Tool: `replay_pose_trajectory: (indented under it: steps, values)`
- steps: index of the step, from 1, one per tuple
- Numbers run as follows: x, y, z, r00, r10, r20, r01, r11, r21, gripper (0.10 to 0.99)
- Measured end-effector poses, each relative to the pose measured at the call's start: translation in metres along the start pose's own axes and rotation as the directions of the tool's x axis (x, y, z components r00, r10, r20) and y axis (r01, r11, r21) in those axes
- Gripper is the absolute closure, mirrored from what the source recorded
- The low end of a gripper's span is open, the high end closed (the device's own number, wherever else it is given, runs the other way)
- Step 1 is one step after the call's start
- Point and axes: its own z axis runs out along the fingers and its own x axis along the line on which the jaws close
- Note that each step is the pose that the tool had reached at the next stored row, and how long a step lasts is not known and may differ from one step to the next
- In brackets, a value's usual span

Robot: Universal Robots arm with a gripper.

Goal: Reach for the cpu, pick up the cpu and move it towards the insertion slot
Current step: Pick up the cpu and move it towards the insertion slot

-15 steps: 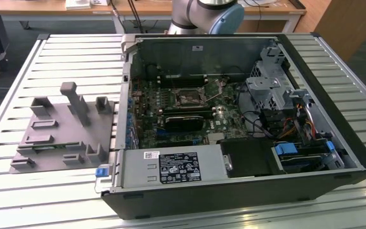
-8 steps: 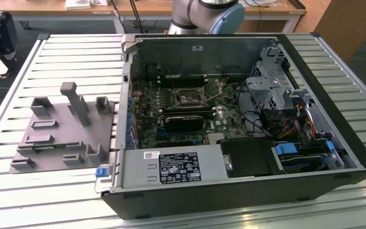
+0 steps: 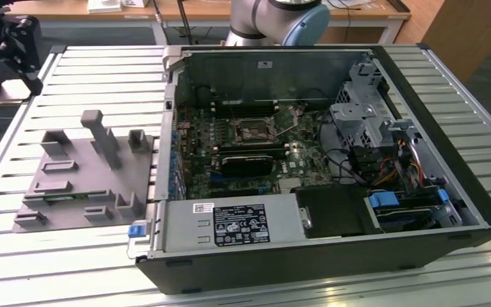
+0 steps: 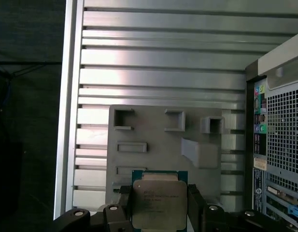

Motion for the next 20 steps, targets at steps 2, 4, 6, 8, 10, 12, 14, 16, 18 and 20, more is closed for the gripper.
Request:
replay_pose_trajectory:
  steps: [2, 4, 6, 8, 10, 12, 14, 16, 18, 20]
  values:
    - [-0.0057, -0.0002, 0.0006, 1.0000, 0.000, -0.0019, 0.000, 1.0000, -0.004, 0.541]
    - [-0.0121, -0.0003, 0.0013, 1.0000, 0.000, -0.0046, 0.000, 0.9999, -0.010, 0.541]
    - [-0.0195, -0.0005, 0.0016, 1.0000, 0.000, -0.0074, 0.000, 0.9999, -0.017, 0.541]
    - [-0.0273, -0.0006, 0.0018, 1.0000, 0.000, -0.0093, -0.001, 0.9998, -0.021, 0.541]
    - [-0.0350, -0.0007, 0.0018, 0.9999, 0.000, -0.0107, -0.001, 0.9997, -0.024, 0.541]
    - [-0.0409, -0.0008, 0.0017, 0.9999, 0.000, -0.0126, -0.001, 0.9996, -0.027, 0.541]
    - [-0.0418, -0.0007, 0.0001, 0.9999, 0.001, -0.0130, -0.001, 0.9996, -0.029, 0.541]
    - [-0.0418, -0.0005, -0.0035, 0.9999, 0.001, -0.0128, -0.001, 0.9995, -0.032, 0.541]
    - [-0.0433, -0.0004, -0.0064, 0.9999, 0.000, -0.0130, -0.001, 0.9994, -0.035, 0.541]
    - [-0.0484, -0.0006, -0.0069, 0.9999, 0.000, -0.0145, -0.001, 0.9992, -0.039, 0.541]
